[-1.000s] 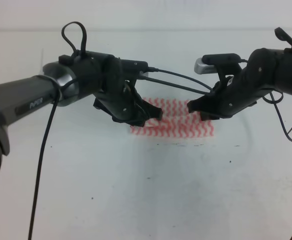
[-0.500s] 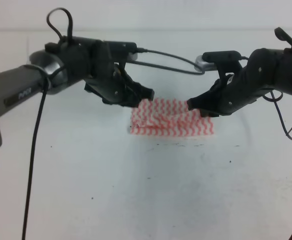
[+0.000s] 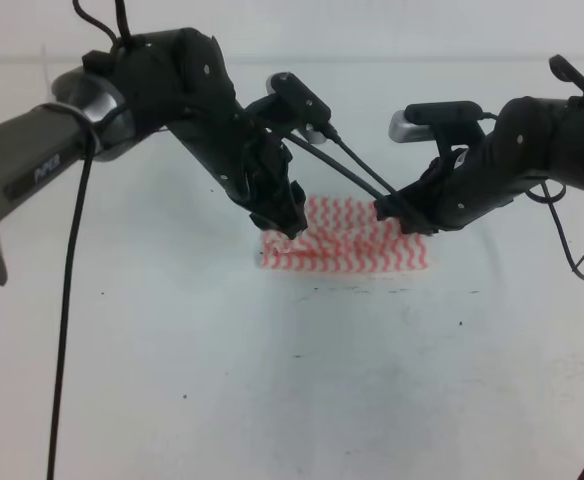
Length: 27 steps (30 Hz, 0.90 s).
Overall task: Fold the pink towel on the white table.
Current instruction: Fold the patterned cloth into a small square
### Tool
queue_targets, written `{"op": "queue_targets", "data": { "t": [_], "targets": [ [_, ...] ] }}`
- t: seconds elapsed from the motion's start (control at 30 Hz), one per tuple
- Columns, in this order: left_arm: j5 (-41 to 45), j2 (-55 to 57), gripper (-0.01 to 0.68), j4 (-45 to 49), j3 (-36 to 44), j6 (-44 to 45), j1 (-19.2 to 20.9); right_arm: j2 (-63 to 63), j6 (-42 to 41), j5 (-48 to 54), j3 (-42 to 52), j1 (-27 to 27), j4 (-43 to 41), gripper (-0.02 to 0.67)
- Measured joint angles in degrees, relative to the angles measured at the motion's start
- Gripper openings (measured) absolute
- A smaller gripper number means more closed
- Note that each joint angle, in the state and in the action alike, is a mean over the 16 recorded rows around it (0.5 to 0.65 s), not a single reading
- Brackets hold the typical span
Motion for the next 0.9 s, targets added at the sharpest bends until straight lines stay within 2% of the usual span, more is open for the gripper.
{"op": "queue_targets", "data": {
  "t": [0.2, 0.57, 0.9],
  "targets": [
    [1.2, 1.4, 0.309, -2.8, 0.0, 4.9, 0.0, 0.0, 0.0, 0.0, 0.0, 0.0, 0.0, -0.017],
    [0.0, 3.6, 0.47, -5.1, 0.0, 5.1, 0.0, 0.0, 0.0, 0.0, 0.0, 0.0, 0.0, -0.017],
    [-2.1, 5.2, 0.477, -6.1, 0.1, 4.8, 0.0, 0.0, 0.1, 0.0, 0.0, 0.0, -0.2, -0.017]
  ]
}}
